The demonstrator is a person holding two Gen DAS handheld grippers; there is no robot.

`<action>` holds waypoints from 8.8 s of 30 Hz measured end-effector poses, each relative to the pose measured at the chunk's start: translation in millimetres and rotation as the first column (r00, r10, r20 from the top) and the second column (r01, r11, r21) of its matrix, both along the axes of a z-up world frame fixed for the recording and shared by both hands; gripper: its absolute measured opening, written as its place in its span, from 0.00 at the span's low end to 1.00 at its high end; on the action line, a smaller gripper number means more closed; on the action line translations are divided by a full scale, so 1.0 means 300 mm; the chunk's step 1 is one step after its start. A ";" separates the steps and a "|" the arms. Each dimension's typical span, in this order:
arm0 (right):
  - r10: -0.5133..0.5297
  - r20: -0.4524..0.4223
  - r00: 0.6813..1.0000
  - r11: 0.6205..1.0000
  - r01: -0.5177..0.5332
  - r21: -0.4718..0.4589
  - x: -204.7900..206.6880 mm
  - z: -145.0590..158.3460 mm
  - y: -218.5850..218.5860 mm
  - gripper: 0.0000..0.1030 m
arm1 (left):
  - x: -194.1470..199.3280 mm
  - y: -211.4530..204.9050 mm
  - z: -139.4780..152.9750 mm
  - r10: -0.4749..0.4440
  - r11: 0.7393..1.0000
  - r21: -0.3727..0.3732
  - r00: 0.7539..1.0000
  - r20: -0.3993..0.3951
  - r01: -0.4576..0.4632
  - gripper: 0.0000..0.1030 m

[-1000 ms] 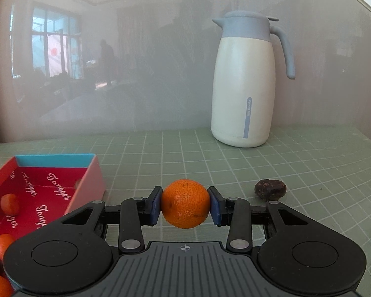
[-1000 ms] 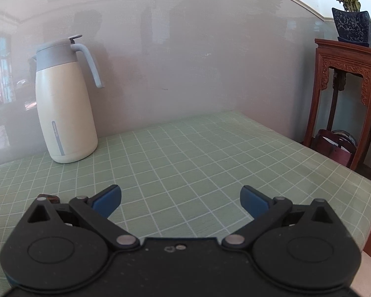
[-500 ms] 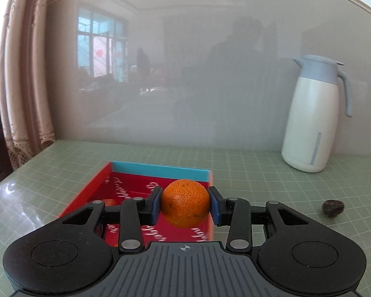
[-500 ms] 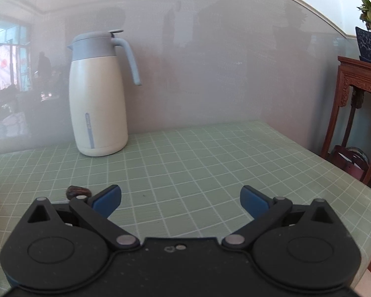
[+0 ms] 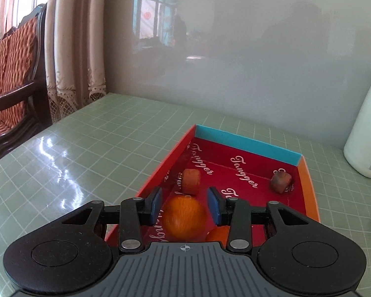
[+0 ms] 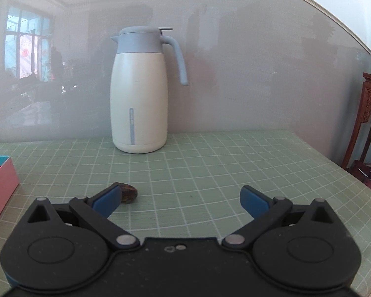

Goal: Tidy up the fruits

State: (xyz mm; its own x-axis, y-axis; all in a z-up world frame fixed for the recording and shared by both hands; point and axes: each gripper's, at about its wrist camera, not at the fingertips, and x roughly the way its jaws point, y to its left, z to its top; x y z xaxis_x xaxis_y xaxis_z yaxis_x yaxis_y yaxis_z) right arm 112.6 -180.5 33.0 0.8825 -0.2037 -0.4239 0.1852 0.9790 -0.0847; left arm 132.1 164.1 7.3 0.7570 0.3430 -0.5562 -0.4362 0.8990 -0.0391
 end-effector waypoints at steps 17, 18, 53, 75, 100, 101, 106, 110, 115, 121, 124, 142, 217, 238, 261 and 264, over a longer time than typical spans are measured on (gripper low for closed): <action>0.039 -0.012 0.999 0.999 -0.039 -0.001 0.022 -0.009 0.075 1.00 | -0.125 0.036 0.058 -0.022 0.999 -0.033 0.998 0.058 0.024 0.49; 0.041 -0.015 0.999 0.999 -0.041 0.001 0.029 -0.012 0.075 1.00 | -0.142 0.031 0.064 -0.021 0.999 -0.025 0.997 0.068 0.023 0.58; 0.209 -0.105 0.972 0.976 -0.214 -0.040 0.184 -0.077 0.201 0.99 | -0.549 0.129 0.107 0.117 0.969 0.184 0.963 0.241 -0.164 1.00; 0.240 -0.234 0.942 0.968 -0.216 0.125 0.350 -0.145 0.090 0.41 | -0.583 0.190 0.087 0.211 0.965 0.097 0.941 0.264 -0.244 1.00; 0.259 -0.225 0.939 0.952 -0.209 0.225 0.356 -0.140 0.051 0.39 | -0.554 0.170 0.091 0.207 0.967 0.094 0.949 0.239 -0.235 1.00; 0.263 -0.221 0.939 0.951 -0.214 0.224 0.350 -0.139 0.051 0.39 | -0.554 0.168 0.090 0.206 0.967 0.096 0.949 0.239 -0.235 1.00; 0.305 -0.216 0.928 0.939 -0.256 0.228 0.316 -0.133 0.062 0.39 | -0.552 0.162 0.091 0.205 0.968 0.093 0.949 0.240 -0.233 1.00; 0.339 -0.202 0.919 0.926 -0.288 0.245 0.285 -0.118 0.080 0.39 | -0.546 0.151 0.089 0.196 0.969 0.098 0.951 0.239 -0.225 1.00; 0.365 -0.196 0.910 0.919 -0.318 0.234 0.266 -0.103 0.127 0.39 | -0.546 0.140 0.090 0.187 0.969 0.114 0.953 0.238 -0.219 1.00; 0.410 -0.158 0.899 0.899 -0.368 0.238 0.247 -0.058 0.203 0.39 | -0.555 0.150 0.091 0.200 0.966 0.118 0.951 0.237 -0.232 1.00; 0.454 -0.136 0.880 0.879 -0.419 0.226 0.224 -0.037 0.270 0.39 | -0.557 0.157 0.090 0.204 0.963 0.124 0.950 0.236 -0.238 1.00; 0.642 -0.069 0.763 0.757 -0.618 0.212 0.151 0.022 0.542 0.39 | -0.605 0.206 0.088 0.237 0.951 0.146 0.944 0.229 -0.274 1.00; 0.320 -0.108 0.941 0.947 -0.322 0.000 -0.432 0.064 0.493 1.00 | -0.530 -0.145 0.078 -0.144 0.976 0.168 0.989 0.024 0.138 1.00; 0.311 -0.146 0.939 0.950 -0.312 0.020 -0.404 0.029 0.498 1.00 | -0.539 -0.131 0.077 -0.130 0.981 0.150 0.991 0.039 0.123 1.00; 0.323 -0.149 0.935 0.946 -0.322 0.027 -0.410 0.028 0.497 1.00 | -0.540 -0.134 0.079 -0.132 0.981 0.146 0.990 0.042 0.124 1.00; 0.324 -0.148 0.934 0.946 -0.324 0.026 -0.410 0.030 0.499 1.00 | -0.540 -0.135 0.078 -0.133 0.981 0.148 0.990 0.041 0.126 1.00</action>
